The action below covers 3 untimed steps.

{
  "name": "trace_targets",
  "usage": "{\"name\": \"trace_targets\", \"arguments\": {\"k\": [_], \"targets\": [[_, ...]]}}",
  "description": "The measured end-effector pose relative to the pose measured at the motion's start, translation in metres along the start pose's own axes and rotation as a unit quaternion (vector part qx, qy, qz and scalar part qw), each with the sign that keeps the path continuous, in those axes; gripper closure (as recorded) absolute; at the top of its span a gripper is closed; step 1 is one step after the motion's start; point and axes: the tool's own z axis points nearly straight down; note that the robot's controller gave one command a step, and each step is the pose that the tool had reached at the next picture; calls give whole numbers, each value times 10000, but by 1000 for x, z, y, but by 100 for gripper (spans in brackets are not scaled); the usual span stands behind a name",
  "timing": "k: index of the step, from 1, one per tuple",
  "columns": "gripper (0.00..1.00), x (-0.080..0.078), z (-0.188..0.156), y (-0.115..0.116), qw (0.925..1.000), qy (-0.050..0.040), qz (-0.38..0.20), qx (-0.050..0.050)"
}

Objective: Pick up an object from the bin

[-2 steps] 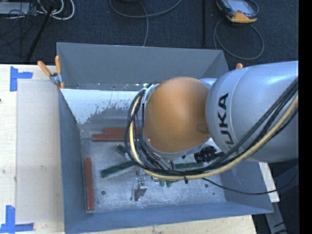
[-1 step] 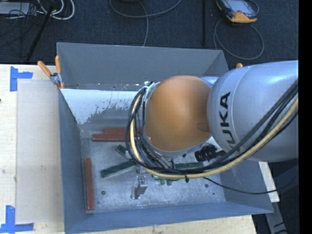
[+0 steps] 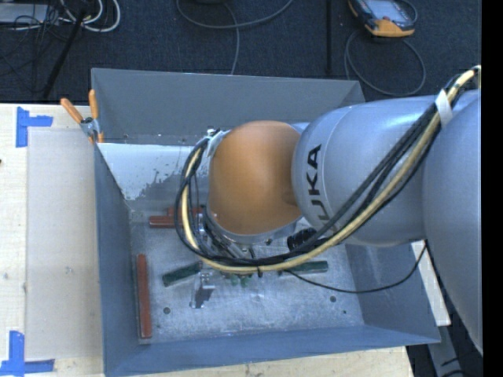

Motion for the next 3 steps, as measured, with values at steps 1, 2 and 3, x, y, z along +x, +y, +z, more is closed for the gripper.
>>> {"name": "trace_targets", "arguments": {"k": [1,2,3], "targets": [[0,-53,33,-10,9999,52,114,13],[100,-37,109,-21,9966,-1,-825,-12],[100,-37,109,-21,9966,-1,-821,-12]]}}
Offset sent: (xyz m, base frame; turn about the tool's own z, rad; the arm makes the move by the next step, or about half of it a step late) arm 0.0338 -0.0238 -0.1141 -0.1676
